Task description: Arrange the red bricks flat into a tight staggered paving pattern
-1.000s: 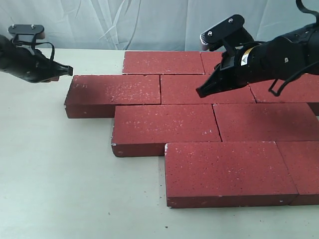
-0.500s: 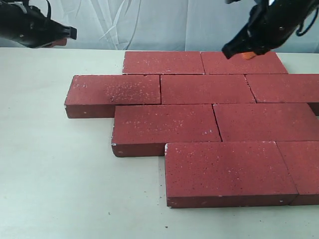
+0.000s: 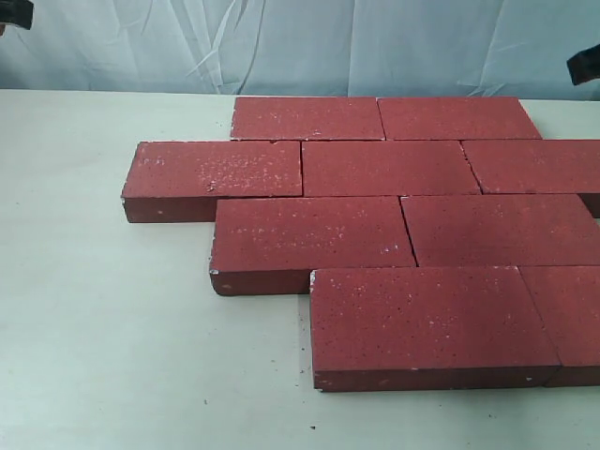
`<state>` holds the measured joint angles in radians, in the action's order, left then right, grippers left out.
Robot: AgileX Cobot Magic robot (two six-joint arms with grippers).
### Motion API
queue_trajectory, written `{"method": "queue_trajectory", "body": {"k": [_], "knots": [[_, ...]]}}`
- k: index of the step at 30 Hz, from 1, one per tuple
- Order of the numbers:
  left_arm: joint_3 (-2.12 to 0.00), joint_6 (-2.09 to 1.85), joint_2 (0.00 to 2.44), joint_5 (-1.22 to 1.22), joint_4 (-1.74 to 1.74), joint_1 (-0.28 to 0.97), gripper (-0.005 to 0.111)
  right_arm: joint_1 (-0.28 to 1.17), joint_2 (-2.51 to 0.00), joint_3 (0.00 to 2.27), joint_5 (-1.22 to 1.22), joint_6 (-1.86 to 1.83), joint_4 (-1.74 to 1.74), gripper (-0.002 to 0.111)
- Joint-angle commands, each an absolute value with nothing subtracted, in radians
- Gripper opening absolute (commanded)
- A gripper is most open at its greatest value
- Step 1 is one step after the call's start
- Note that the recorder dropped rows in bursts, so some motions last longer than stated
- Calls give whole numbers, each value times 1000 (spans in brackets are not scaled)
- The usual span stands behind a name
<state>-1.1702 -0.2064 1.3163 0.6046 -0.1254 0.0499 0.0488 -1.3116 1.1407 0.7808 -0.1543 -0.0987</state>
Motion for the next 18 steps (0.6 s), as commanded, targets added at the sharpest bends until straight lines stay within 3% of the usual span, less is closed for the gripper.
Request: {"method": "queue_trajectory", "body": {"k": [1, 18], "knots": [[-1061, -189, 1187, 482, -164, 53, 0, 36, -1146, 979, 567, -145, -103, -1], [-786, -189, 801, 352, -240, 53, 0, 36, -720, 594, 191, -100, -27, -1]]}}
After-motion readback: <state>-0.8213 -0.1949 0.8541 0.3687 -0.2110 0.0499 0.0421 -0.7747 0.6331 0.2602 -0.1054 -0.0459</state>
